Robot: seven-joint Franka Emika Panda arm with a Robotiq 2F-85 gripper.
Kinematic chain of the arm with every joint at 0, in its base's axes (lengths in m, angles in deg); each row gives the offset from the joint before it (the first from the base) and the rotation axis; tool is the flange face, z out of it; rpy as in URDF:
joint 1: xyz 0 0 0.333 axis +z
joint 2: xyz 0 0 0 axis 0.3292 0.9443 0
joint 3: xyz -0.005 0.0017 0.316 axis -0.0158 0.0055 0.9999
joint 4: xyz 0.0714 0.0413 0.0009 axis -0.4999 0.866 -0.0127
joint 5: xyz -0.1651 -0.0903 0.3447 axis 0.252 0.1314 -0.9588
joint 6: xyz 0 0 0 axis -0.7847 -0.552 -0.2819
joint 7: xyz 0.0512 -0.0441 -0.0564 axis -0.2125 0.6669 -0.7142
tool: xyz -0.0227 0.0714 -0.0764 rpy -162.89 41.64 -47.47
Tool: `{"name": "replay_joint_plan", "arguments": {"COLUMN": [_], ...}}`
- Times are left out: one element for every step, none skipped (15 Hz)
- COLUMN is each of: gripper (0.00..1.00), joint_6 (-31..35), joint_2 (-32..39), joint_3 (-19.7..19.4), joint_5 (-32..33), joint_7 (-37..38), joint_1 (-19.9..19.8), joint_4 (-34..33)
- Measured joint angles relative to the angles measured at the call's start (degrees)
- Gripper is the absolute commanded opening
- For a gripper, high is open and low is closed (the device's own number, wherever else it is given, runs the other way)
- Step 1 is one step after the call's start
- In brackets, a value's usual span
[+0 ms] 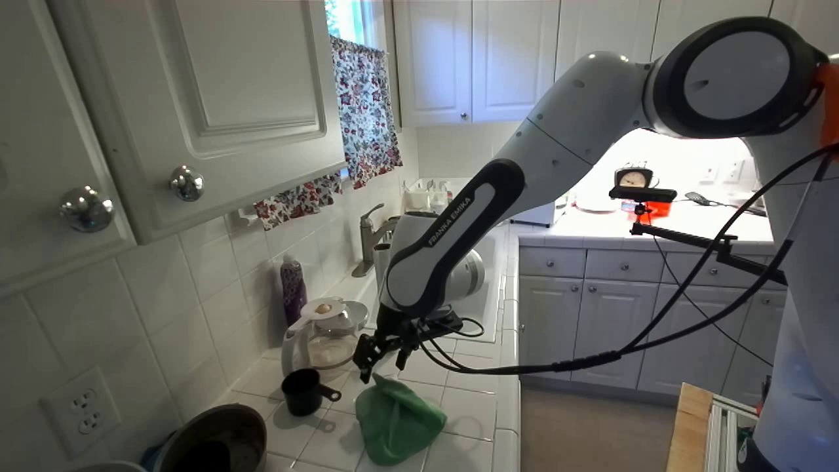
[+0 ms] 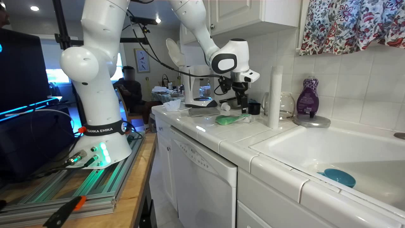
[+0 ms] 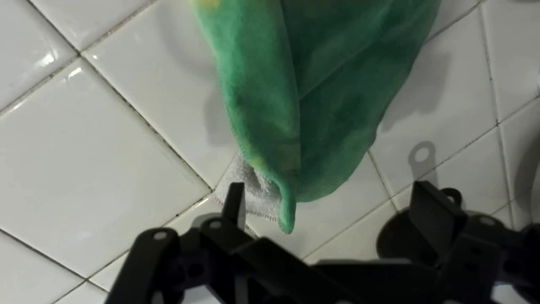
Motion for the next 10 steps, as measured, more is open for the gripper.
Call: {"name": "replay_joint_plan", "arguments": {"gripper": [0.88,0.74,0.66,0.59,0.50,0.44,0.38,0.30,0.24,0.16], "joint_6": [0.0,0.0,0.0,0.0,0.0,0.0,0.0,0.0,0.0,0.0], "joint_2": [0.0,0.0,0.0,0.1,0.3,0.6,0.8,1.0,1.2,1.5], "joint_3": [-0.1,-0.3,-0.6,-0.9,-1.1,-1.4,-1.6,-1.7,-1.9,-2.0], "joint_5": [0.0,0.0,0.0,0.0,0.0,0.1,0.1,0.2,0.4,0.6], "joint_7": [0.1,0.1,0.1,0.1,0.0,0.0,0.0,0.0,0.0,0.0], "joint_1": [0.0,0.0,0.0,0.0,0.0,0.0,0.0,0.0,0.0,0.1], "joint_4": [0.2,0.4,0.6,0.7,0.7,0.7,0.7,0.6,0.5,0.4]}}
